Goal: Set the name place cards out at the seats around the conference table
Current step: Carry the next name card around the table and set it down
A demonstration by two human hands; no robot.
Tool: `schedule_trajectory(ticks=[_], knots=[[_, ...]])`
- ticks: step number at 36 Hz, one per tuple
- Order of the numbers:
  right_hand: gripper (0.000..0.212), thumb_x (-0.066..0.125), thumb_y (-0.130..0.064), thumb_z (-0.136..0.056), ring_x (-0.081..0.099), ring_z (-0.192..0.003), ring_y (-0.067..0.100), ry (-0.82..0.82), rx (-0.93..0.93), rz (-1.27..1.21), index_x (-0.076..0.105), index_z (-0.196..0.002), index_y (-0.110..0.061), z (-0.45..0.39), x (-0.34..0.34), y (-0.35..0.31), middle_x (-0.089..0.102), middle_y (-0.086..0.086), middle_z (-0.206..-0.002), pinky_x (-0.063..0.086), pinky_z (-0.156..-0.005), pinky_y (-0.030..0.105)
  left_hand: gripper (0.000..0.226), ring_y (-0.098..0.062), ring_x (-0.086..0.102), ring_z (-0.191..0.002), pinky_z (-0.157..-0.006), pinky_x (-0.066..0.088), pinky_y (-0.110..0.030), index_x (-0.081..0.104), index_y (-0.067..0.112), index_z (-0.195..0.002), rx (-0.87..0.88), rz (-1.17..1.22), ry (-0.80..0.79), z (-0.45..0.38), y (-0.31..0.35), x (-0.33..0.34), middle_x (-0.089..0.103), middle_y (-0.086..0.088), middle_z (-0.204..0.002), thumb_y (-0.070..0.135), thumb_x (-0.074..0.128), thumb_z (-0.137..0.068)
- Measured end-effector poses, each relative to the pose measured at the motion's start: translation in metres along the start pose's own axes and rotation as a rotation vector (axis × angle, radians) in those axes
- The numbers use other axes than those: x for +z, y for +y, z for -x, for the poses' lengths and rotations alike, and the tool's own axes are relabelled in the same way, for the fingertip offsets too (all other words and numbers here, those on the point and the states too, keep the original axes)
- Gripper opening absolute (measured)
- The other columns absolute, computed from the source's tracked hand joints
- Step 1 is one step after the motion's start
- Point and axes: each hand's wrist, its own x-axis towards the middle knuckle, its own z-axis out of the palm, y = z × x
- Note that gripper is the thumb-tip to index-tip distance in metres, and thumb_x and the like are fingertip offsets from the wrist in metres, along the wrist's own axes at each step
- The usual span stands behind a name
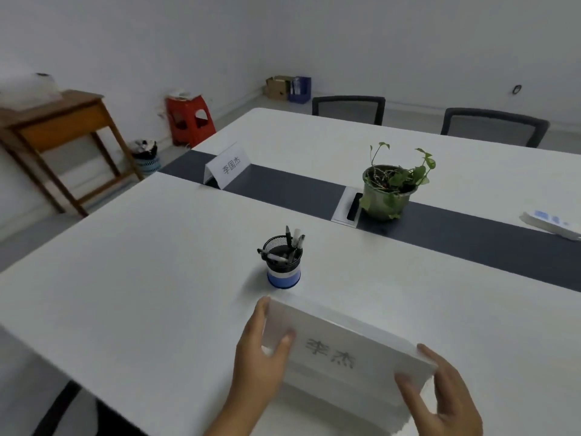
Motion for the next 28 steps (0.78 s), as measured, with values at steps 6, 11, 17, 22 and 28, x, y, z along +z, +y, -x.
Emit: schedule_trajectory(ticks=[6,11,17,22,28], knots=[[0.060,0.058,-0.047,-0.060,0.051,-0.106,0.011,-0.059,-0.190,0.108,0.066,-0.097,-0.001,-0.001,0.009,-0.046,0.066,0.015,-0.095,0.032,-0.089,-0.002,0.066,0.017,0.042,-0.115,-0.100,0.034,-0.011,0.033,0.053,-0.110,0.088,0.140,0.137,0.008,0.004,-0.028,0.041,0.031,-0.124,0.002,0.061,-0.080],[0.074,0.045,-0.063,-0.078,0.041,-0.102,-0.024,-0.127,-0.312,0.094,0.064,-0.100,0.005,0.003,0.043,-0.081,0.061,0.009,-0.092,0.032,-0.086,-0.004,0.057,0.019,0.048,-0.108,-0.086,0.038,-0.001,0.040,0.051,-0.110,0.100,0.270,0.203,0.005,-0.002,-0.074,0.055,0.040,-0.111,0.024,0.065,-0.066],[0.056,0.051,-0.051,-0.082,0.047,-0.102,-0.013,-0.213,-0.407,0.042,0.062,-0.105,-0.001,0.007,0.138,-0.080,0.060,0.003,-0.098,0.033,-0.089,0.000,0.053,0.012,0.051,-0.110,-0.093,0.043,-0.013,0.047,0.050,-0.106,0.026,0.320,0.273,-0.019,-0.037,-0.145,0.061,0.034,-0.108,0.025,0.065,-0.064],[0.051,0.056,-0.036,-0.073,0.039,-0.106,-0.024,-0.376,-0.309,0.051,0.061,-0.110,-0.002,0.015,0.213,-0.058,0.059,0.002,-0.102,0.034,-0.086,-0.001,0.064,-0.007,0.041,-0.128,-0.111,0.028,-0.038,0.038,0.030,-0.129,-0.123,0.350,0.315,-0.049,-0.088,-0.180,0.044,0.005,-0.139,-0.005,0.059,-0.080],[0.056,0.051,-0.039,-0.071,0.046,-0.104,0.008,-0.462,-0.235,0.164,0.045,-0.121,-0.014,0.023,0.256,-0.025,0.063,0.012,-0.108,0.029,-0.092,-0.001,0.076,-0.006,0.024,-0.134,-0.112,0.022,-0.031,0.019,0.018,-0.141,-0.256,0.330,0.237,-0.087,-0.135,-0.193,0.028,0.010,-0.139,-0.006,0.057,-0.081]])
